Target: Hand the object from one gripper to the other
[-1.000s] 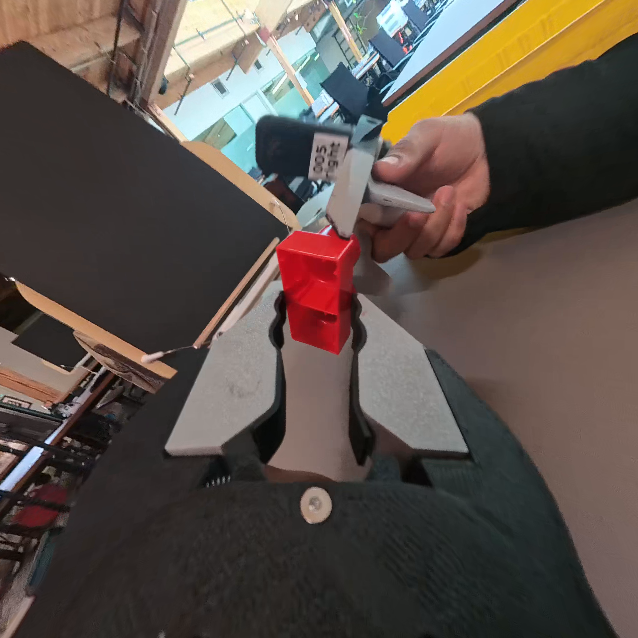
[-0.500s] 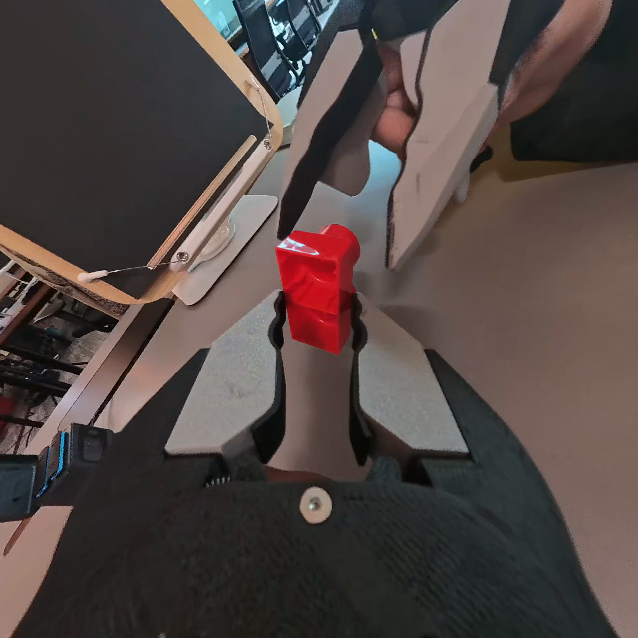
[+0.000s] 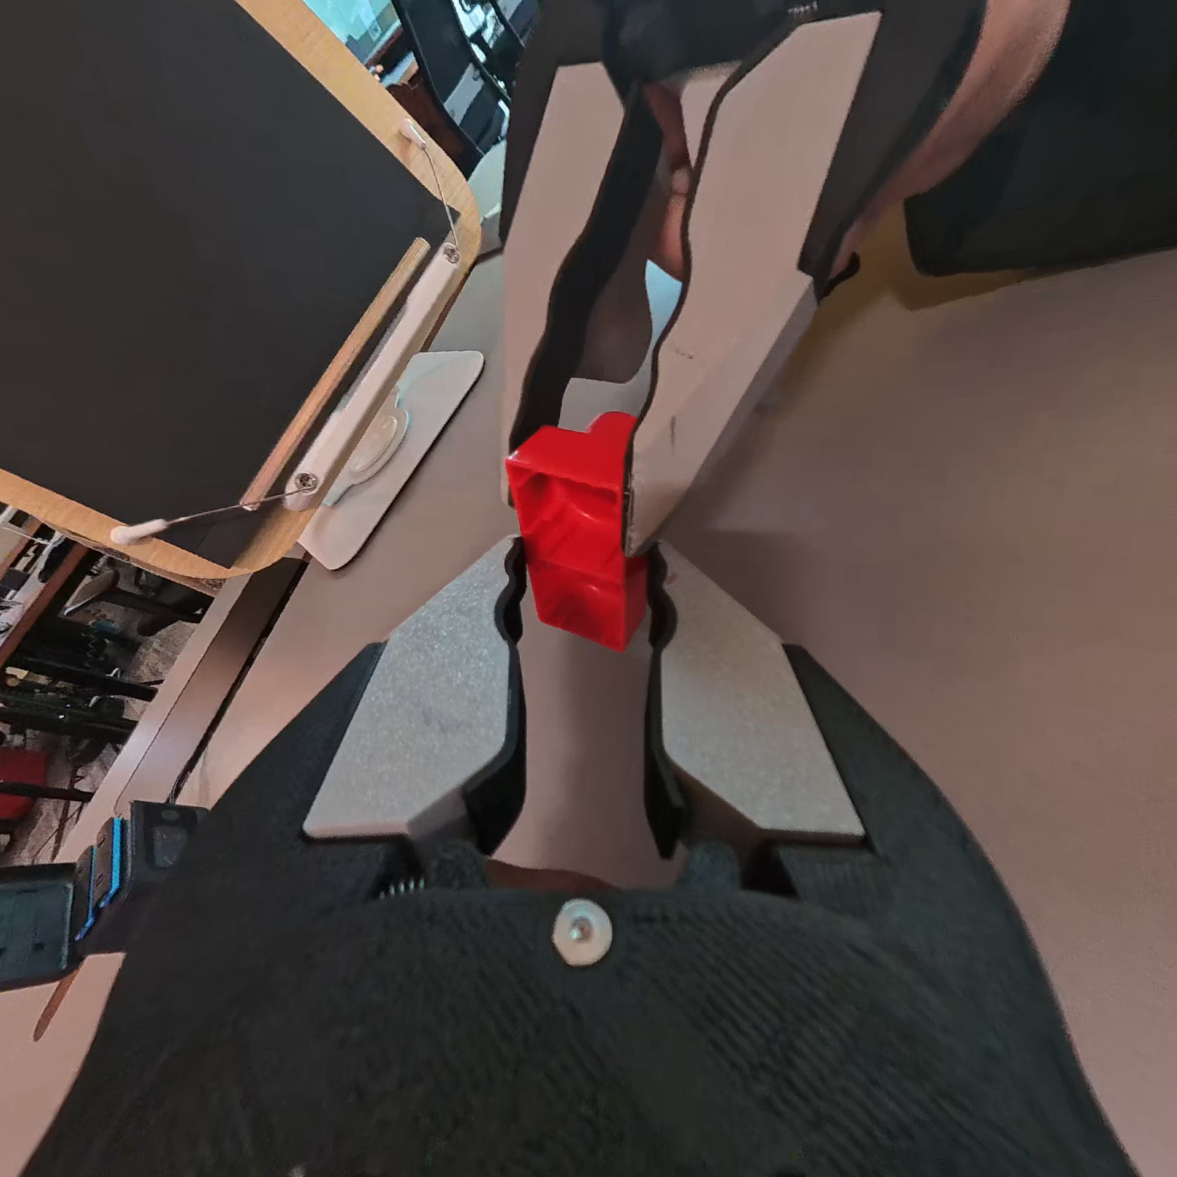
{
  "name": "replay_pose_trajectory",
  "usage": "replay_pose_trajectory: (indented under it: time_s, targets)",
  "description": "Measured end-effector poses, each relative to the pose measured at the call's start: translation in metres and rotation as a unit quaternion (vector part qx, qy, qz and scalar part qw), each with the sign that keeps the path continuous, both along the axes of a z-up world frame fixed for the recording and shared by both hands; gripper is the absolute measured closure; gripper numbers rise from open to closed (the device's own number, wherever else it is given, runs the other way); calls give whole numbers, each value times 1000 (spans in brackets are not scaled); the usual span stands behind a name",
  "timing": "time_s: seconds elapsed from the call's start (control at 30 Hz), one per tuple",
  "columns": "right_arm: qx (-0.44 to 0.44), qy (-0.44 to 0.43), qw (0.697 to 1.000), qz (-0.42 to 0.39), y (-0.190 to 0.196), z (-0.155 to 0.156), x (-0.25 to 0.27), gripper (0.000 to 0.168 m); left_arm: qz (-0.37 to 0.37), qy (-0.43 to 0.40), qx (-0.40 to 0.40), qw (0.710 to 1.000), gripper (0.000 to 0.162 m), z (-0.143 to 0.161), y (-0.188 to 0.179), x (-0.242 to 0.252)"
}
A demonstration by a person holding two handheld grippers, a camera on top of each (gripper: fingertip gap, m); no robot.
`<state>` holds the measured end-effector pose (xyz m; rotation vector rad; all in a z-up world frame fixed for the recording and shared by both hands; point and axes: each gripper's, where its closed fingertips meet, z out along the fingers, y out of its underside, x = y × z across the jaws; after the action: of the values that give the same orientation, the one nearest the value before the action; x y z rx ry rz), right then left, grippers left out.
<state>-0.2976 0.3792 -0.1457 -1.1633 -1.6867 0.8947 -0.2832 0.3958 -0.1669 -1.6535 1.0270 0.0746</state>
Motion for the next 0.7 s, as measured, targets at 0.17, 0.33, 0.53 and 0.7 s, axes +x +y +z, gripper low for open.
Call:
replay_pose_trajectory:
  time_s: [0.17, 0.33, 0.53, 0.7]
  targets:
    - [-110, 69, 991, -41, 22, 30, 5, 136, 24, -29, 25, 999, 118, 13, 4, -10]
    - [-307, 146, 940, -15, 30, 57, 9, 136, 44, 9, 78, 996, 105, 20, 9, -9]
    - [-472, 163, 865, 49, 27, 69, 14, 136, 74, 31, 177, 981, 114, 48, 10, -16]
    - [-527, 146, 834, 70, 26, 67, 16, 136, 70, 37, 229, 970, 109, 63, 3, -14]
